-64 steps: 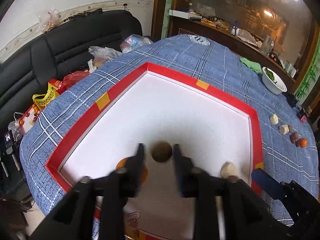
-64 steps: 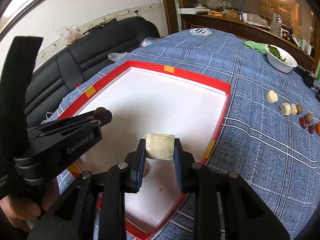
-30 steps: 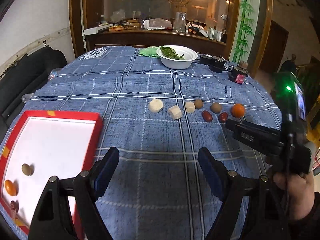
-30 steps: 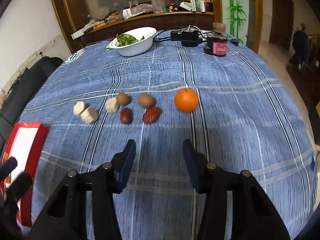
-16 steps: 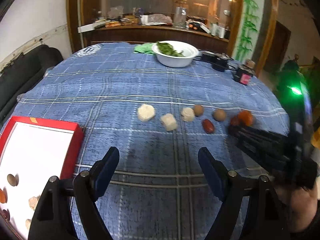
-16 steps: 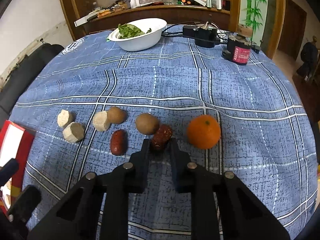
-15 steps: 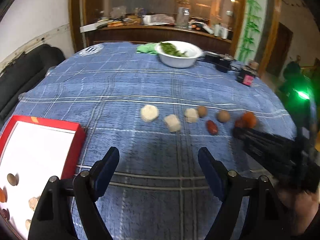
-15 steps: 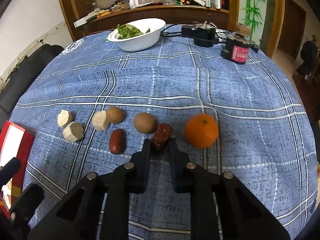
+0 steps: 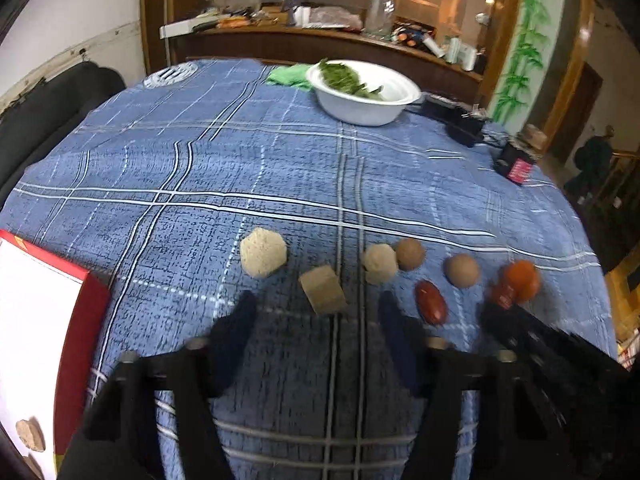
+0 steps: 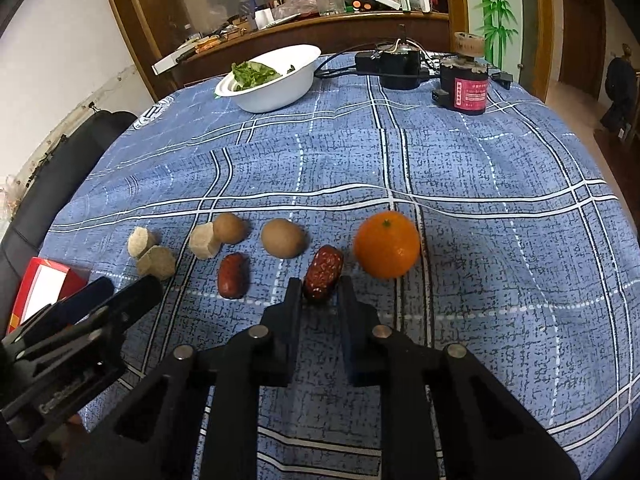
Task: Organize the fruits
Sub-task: 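Grasp a red date with the right tool while the left tool grasps a beige cube, then carry the date and the cube over the tray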
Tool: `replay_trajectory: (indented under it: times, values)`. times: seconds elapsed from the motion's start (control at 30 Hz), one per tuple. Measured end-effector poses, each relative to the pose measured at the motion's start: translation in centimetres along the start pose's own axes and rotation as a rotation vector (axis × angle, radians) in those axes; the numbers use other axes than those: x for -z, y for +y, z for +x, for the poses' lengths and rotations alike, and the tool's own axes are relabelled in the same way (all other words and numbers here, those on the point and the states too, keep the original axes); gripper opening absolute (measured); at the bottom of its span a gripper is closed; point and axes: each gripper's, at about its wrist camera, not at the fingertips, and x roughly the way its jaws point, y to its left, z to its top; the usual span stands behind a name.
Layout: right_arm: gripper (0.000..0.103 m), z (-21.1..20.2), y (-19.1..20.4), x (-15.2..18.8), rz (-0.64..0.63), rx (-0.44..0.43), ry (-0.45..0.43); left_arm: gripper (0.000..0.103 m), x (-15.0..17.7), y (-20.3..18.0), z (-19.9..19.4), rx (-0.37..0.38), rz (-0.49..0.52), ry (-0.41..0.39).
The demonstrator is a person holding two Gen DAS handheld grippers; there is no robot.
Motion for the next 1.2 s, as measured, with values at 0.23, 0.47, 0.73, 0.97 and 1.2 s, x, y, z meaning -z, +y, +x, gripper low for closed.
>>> replay_trajectory:
  times: [0.23,0.47,0.73,0.97,1.2]
  values:
    - [0.018,0.0,0.0,0.0,0.000,-0.004,0.001,0.016,0.8,0.3,-0.7,0.013,0.036,0.013]
    - [0.018,-0.1,0.4,0.1,-0.022,0.018,0.007,0.015,2.9,1.9,-4.3,0.035,0.049,0.006]
    - [0.018,-4.4,1.5,2.2,-0.041,0.042,-0.026,0.015,5.3,3.1,-8.5,0.094,0.062,-0.026]
    - [0.018,-9.4,3.0,5.0,-0.056,0.038,-0.074,0.015,7.2,4.3,-11.2,0.120,0.078,-0.047]
    - [0.018,-11.6,4.8,7.7,-0.076,0.016,-0.083,0.015,8.2,6.3,-12.0,0.099,0.077,-0.054]
